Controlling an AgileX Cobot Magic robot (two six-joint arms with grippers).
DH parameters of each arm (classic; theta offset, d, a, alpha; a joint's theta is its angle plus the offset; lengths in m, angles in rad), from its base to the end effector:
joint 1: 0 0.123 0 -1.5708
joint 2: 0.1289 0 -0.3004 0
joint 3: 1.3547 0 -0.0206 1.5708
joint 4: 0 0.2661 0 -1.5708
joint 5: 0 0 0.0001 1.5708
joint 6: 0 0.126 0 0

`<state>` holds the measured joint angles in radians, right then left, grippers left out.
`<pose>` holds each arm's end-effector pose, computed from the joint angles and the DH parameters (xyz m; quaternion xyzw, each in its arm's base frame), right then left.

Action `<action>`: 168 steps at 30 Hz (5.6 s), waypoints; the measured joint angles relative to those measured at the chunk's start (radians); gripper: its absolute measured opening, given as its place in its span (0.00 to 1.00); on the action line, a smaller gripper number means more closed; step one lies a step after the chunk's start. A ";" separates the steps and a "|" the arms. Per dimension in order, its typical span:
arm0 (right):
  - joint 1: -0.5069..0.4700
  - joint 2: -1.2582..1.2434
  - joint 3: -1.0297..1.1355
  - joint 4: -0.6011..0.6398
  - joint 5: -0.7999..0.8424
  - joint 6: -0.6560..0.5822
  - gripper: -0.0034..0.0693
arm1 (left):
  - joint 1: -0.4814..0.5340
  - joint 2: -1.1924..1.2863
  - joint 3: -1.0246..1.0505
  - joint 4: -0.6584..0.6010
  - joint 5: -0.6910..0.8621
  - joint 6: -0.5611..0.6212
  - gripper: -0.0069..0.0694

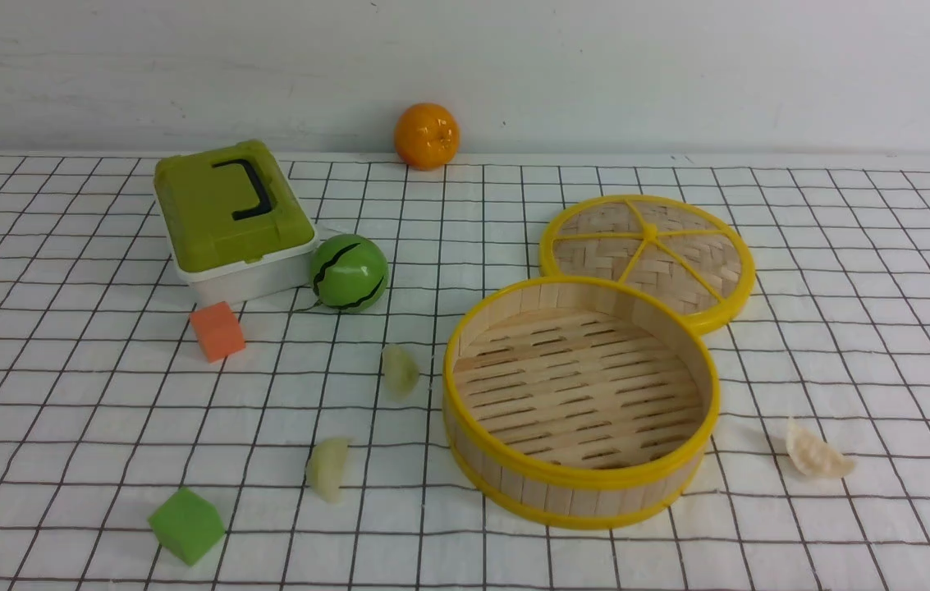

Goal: Put the dumplings into the steamer on the table with the white tablecloth.
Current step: 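Reach for and grasp a dumpling on the table with the left gripper, then place the dumpling into the bamboo steamer basket with the left gripper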

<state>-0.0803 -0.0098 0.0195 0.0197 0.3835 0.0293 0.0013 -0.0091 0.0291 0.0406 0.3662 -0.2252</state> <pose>0.0853 -0.0059 0.1618 0.0494 0.8051 -0.0067 0.5911 0.0862 0.0019 0.1601 -0.0800 0.8005 -0.0493 0.5920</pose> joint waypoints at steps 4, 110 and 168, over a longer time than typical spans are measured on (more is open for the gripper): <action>0.000 0.000 0.000 0.000 0.000 0.000 0.38 | 0.000 0.000 0.000 0.000 0.000 0.000 0.40; 0.121 0.712 -0.837 0.810 0.373 -0.676 0.02 | -0.172 1.068 -1.155 -0.138 0.796 0.046 0.40; 0.220 0.667 -0.839 0.351 0.772 -0.351 0.05 | -0.550 1.963 -1.939 -0.142 0.820 0.003 0.40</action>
<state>0.1399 0.6570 -0.8195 0.3709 1.1557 -0.3217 -0.5486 1.9543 -1.9103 -0.1012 1.1863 -0.2217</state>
